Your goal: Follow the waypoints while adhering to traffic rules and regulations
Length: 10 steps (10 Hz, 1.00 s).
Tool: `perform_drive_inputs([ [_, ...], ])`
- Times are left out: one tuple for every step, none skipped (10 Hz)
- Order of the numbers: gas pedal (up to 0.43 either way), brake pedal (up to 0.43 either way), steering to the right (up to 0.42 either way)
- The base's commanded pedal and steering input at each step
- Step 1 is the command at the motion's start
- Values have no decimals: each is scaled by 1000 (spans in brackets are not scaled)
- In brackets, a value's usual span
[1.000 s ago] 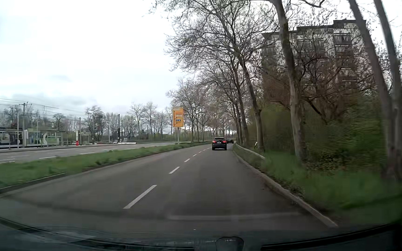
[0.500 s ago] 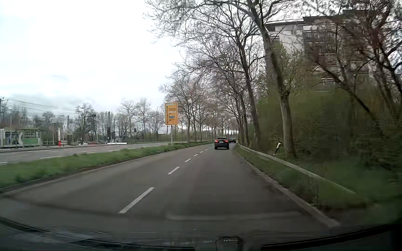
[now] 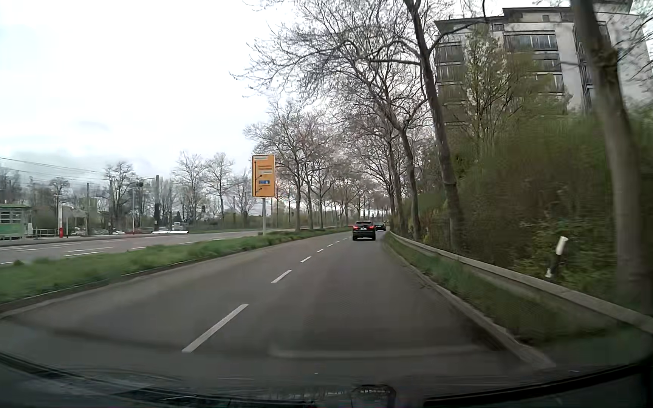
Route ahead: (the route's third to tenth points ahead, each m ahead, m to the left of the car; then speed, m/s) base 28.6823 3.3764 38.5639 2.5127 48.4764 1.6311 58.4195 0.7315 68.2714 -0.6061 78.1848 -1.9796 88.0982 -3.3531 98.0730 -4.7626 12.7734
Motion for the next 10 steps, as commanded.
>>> perform_drive_inputs([
  [98,0,7],
  [98,0,7],
  [98,0,8],
  [98,0,9],
  [98,0,10],
  [98,0,10],
  [98,0,10],
  [110,0,10],
  [110,0,10],
  [110,0,10],
])
